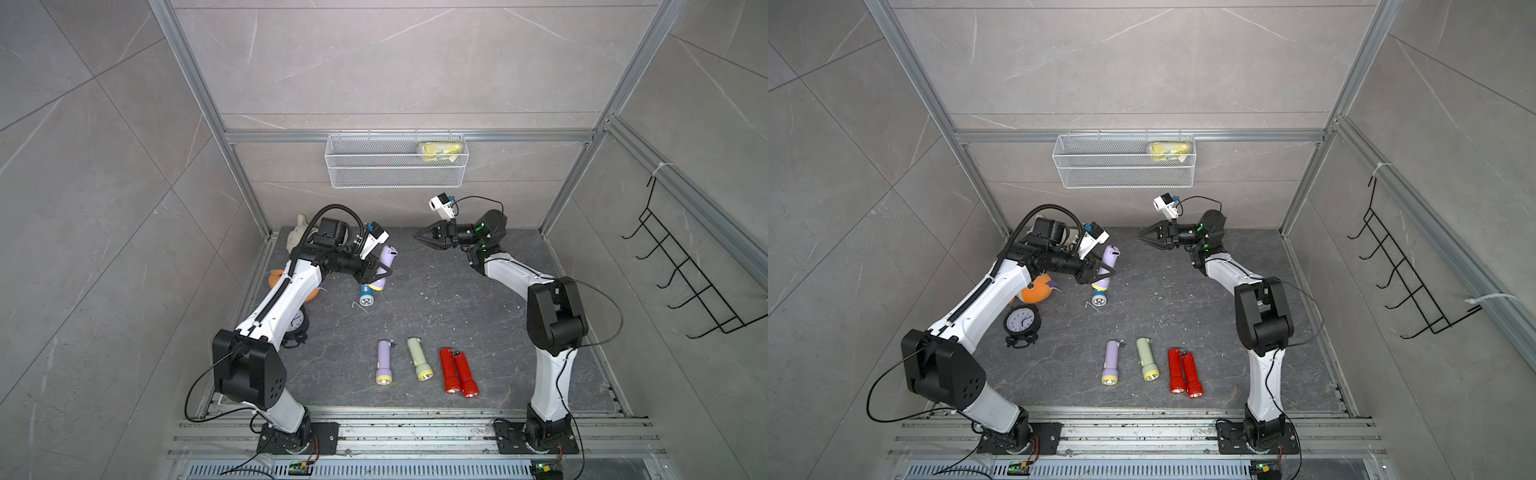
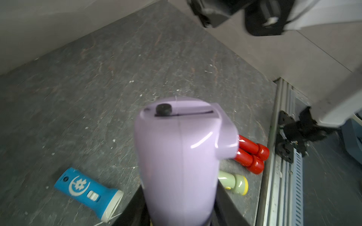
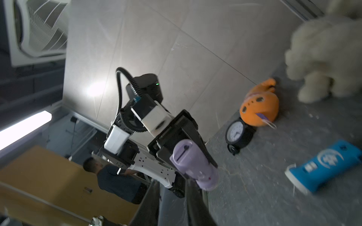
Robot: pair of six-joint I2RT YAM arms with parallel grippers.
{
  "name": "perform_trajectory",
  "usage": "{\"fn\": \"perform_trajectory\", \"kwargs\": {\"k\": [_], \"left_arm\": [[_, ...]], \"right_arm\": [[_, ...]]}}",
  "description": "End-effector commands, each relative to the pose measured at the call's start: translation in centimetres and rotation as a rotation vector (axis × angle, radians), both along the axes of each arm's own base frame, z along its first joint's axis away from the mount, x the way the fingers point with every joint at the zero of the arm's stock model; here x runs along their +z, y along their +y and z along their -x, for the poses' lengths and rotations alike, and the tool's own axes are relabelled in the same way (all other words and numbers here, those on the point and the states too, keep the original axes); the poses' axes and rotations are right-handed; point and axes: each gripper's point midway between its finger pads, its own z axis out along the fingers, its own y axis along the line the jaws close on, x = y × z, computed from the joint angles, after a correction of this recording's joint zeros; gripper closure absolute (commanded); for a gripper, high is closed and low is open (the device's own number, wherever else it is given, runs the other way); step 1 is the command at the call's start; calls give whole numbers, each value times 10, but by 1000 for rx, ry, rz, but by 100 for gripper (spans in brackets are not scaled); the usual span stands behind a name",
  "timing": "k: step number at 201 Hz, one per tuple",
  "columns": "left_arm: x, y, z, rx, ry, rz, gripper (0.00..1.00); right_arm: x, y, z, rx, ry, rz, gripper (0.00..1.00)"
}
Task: Close the plug at the bottom of the flashlight
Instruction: Place the flashlight at the center of the board.
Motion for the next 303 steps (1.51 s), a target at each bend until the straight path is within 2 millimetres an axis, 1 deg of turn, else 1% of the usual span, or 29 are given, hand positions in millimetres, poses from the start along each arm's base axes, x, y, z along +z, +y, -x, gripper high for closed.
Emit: {"fn": "perform_trajectory", "kwargs": {"k": [1,5,13,19,23,40,60,78,87,96,113,142,164,182,207,219,229,243,250,253,258,266,270,273,274,276,277,279,303], "left_arm": [[12,11,-41,252,39,3,100],[10,10,-43,268,61,5,100],[4,8,-47,293,95,7,100],[-1,7,-51,320,119,0,100],[-3,7,-54,338,134,-3,100],[-20,5,-65,425,210,-22,100],[-44,1,-73,523,305,-66,100],[-68,-9,-73,588,407,-87,100],[-80,-14,-73,624,457,-89,100],[-93,-17,-72,654,499,-94,100],[-116,-19,-71,711,532,-138,100],[-152,-16,-70,782,585,-211,100],[-180,-14,-67,802,631,-272,100],[-200,-14,-64,805,662,-314,100],[-217,-11,-64,820,677,-351,98],[-221,-12,-65,820,678,-351,91],[-223,-12,-65,819,682,-353,83],[-225,-13,-64,814,690,-357,78],[-225,-14,-64,812,695,-355,73],[-225,-14,-63,810,697,-356,69],[-225,-13,-62,811,702,-355,60],[-224,-14,-60,808,706,-351,52],[-224,-14,-59,806,709,-351,45],[-224,-14,-58,805,713,-349,36],[-224,-14,-58,804,713,-349,29],[-223,-15,-58,804,715,-346,10],[-223,-14,-58,803,715,-345,5],[-222,-15,-57,801,716,-344,1],[-210,-15,-55,794,710,-325,0]], "right_arm": [[-34,-21,27,-224,-319,595,72],[-29,-20,31,-215,-329,587,72],[-13,-20,32,-216,-305,496,70],[-6,-20,29,-242,-292,473,69],[-6,-21,28,-260,-298,489,69],[-21,-33,21,-347,-287,608,67],[-33,-42,18,-403,-262,660,66],[-51,-51,19,-438,-230,708,66],[-56,-54,23,-443,-221,723,67],[-57,-57,26,-455,-222,724,67],[-53,-63,33,-476,-233,727,67],[-45,-72,42,-506,-259,750,67],[-49,-73,44,-508,-250,754,67],[-52,-71,43,-499,-239,749,67],[-54,-69,42,-494,-236,741,67],[-53,-69,42,-493,-239,740,67],[-54,-69,41,-493,-240,741,67],[-56,-69,41,-490,-240,744,67],[-56,-69,41,-491,-239,744,67],[-57,-69,40,-490,-238,745,67],[-58,-68,40,-488,-235,747,67],[-59,-68,40,-486,-233,747,67],[-59,-68,39,-486,-234,747,67],[-60,-68,39,-485,-232,747,67],[-60,-68,39,-484,-232,748,67],[-60,-68,39,-485,-231,747,67],[-61,-68,39,-483,-230,748,67],[-61,-67,39,-482,-230,748,67],[-65,-65,38,-472,-217,745,67]]}}
